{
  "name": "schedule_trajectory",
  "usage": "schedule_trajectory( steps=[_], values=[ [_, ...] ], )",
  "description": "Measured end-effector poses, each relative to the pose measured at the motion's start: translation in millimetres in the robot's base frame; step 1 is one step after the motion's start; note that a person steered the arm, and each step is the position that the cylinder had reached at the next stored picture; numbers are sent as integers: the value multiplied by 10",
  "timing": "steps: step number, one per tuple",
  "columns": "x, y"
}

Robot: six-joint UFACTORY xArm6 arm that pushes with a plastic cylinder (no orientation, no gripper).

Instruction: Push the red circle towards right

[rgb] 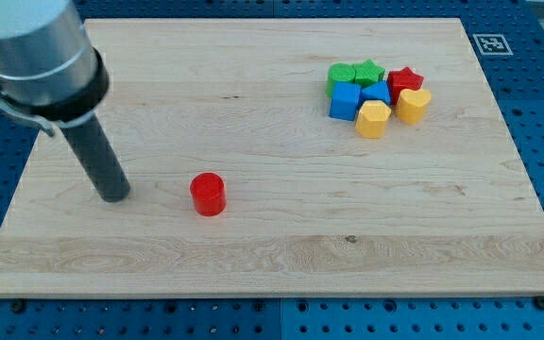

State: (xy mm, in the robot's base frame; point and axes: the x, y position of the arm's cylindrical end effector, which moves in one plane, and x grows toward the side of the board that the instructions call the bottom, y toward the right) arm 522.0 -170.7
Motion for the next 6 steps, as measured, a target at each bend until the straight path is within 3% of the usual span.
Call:
schedule_trajectory(
  steps=[3,6],
  values=[
    [129,746],
    [130,1069]
  ],
)
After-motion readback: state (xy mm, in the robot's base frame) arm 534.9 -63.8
